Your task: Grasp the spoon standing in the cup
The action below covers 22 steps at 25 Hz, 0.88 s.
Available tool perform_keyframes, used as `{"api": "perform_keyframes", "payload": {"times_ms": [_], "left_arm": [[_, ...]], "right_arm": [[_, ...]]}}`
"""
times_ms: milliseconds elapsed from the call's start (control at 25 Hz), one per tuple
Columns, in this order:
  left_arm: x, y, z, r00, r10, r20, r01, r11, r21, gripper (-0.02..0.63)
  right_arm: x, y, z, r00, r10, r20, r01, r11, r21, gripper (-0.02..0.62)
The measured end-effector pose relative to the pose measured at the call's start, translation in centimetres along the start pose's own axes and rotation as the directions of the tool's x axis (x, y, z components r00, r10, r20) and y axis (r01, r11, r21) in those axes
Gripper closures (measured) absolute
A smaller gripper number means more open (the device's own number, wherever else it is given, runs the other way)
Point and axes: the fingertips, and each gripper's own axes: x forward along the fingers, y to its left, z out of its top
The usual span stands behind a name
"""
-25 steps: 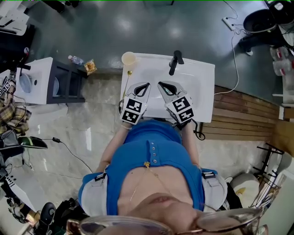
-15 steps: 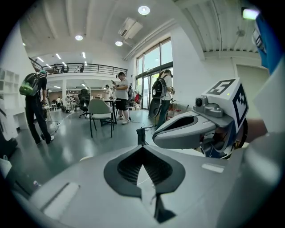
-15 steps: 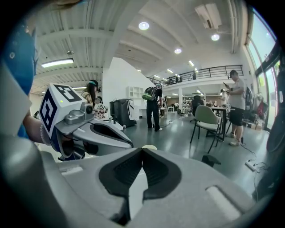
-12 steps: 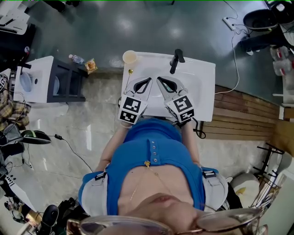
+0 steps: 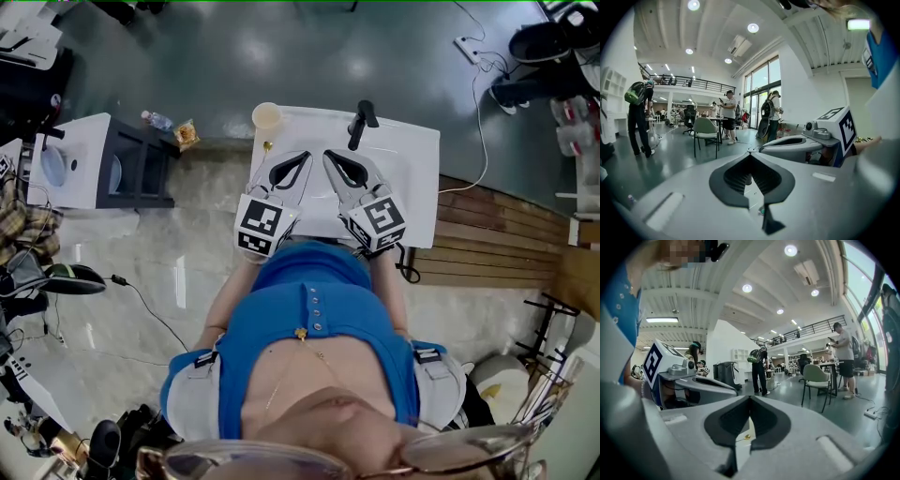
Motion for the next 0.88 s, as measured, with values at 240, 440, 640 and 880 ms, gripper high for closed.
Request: {"api": "perform_keyframes", "payload": {"times_ms": [240,440,640,880], "left_arm": [[-0.5,-0.4,1.2,0.999,-0.011,0.039,0.011,1.0,0.002,0.606],[-0.9,-0.7,1.6,0.999,-0.007,0.054,0.007,1.0,-0.002,0.605],[-0.9,-1.0,1.6,0.998,-0.008,0.06,0.009,1.0,-0.011,0.606],[-1.2,-1.3,1.4,0.998,-0.01,0.065,0.012,0.999,-0.03,0.605]], "right_arm": [[-0.4,0.4,1.3,0.999,0.01,0.037,-0.01,1.0,0.008,0.592],[-0.7,0.7,1.8,0.999,0.017,0.041,-0.017,1.0,-0.005,0.592],[-0.8,0.6,1.8,0.999,0.021,0.035,-0.021,1.0,-0.013,0.592],[-0.8,0.8,1.7,0.999,0.034,0.034,-0.033,0.999,-0.009,0.592]]}}
